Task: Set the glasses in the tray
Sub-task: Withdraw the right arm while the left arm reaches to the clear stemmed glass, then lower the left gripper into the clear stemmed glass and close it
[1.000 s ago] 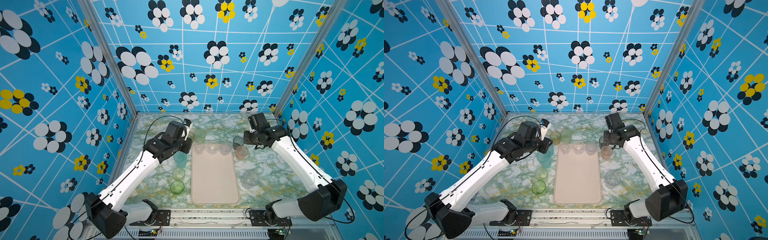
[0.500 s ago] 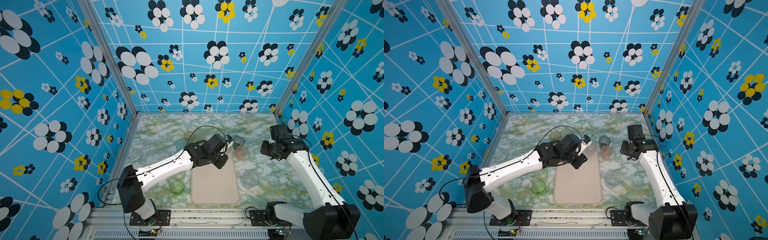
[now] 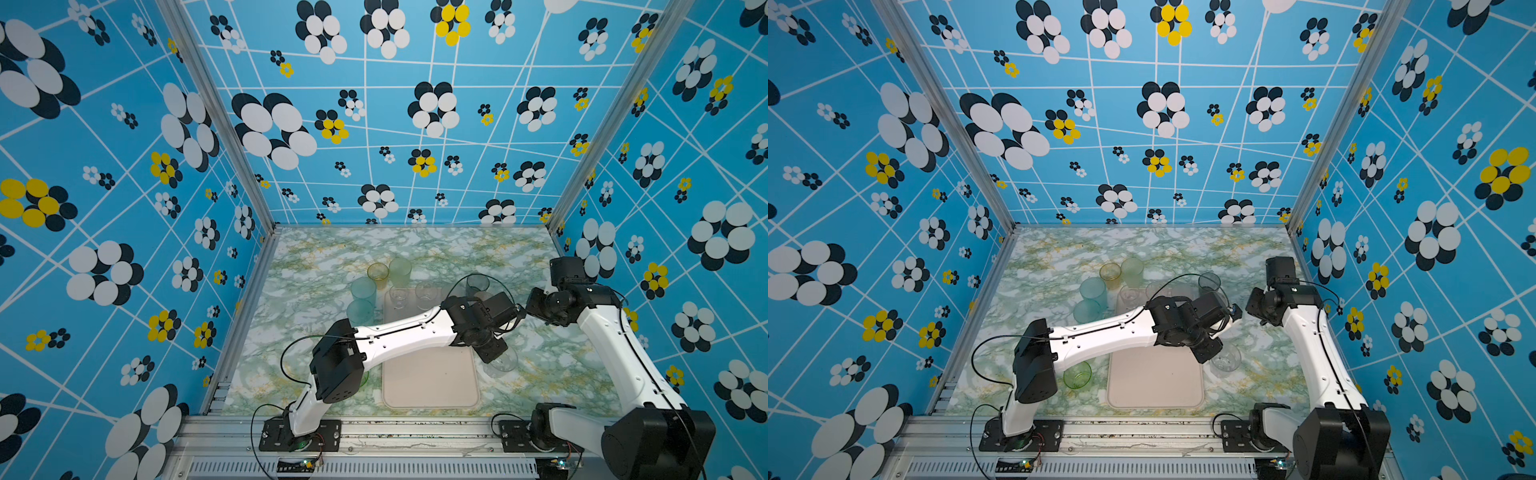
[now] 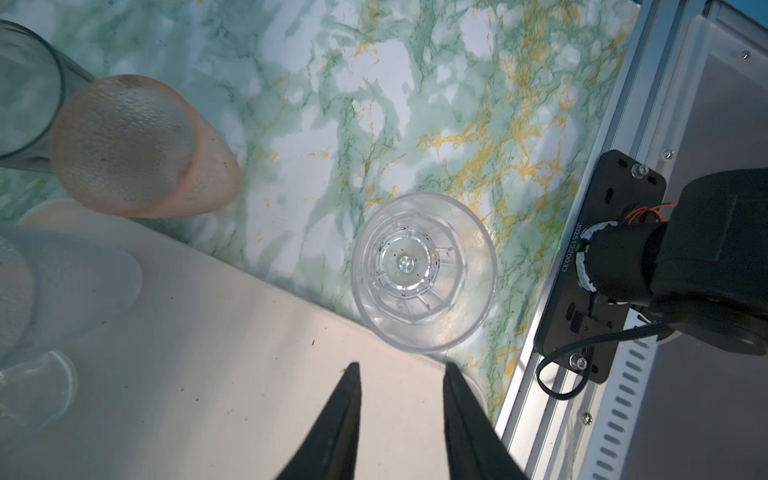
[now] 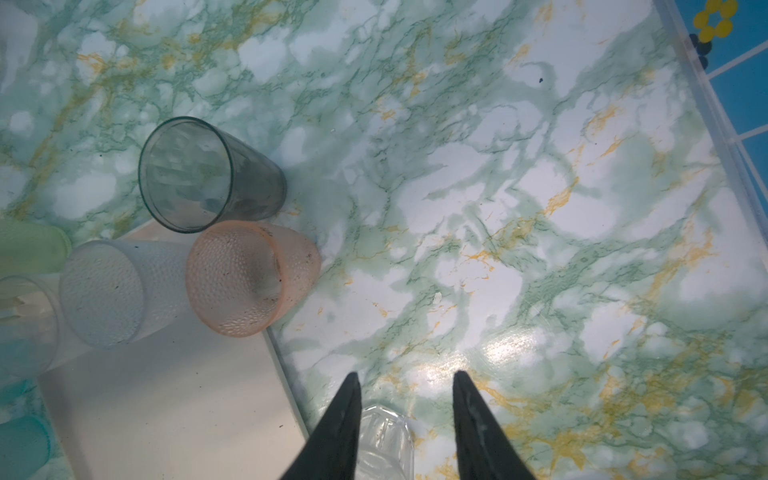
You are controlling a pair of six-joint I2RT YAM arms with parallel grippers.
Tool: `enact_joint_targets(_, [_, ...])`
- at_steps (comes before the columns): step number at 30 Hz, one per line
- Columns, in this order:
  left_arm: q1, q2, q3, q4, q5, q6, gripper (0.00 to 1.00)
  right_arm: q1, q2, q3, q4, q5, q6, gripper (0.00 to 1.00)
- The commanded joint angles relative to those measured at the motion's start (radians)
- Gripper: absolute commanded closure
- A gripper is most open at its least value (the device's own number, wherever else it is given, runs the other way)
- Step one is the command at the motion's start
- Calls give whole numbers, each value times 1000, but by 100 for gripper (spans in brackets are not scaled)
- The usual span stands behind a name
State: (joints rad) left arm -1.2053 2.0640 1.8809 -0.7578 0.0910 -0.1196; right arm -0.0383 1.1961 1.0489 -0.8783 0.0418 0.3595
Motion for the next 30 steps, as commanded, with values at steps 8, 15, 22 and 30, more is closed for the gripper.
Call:
enact_joint_targets(8, [3,77,69,-90,11,-5,65,-9,-22,-8,-4,-34,-34,61])
enact_joint_targets(15, [11,109,104,-63,-14,-3,65,-8,-20,-8,-2,-39,-42,61])
enact_joint_targets(22, [19,160,160,-65,-36,10,65,-9,-16,-13,-1,-40,-54,60])
enact_joint_targets(30, [24,212,218,-106,-48,28,66,-18,-20,-16,-2,-42,-69,60])
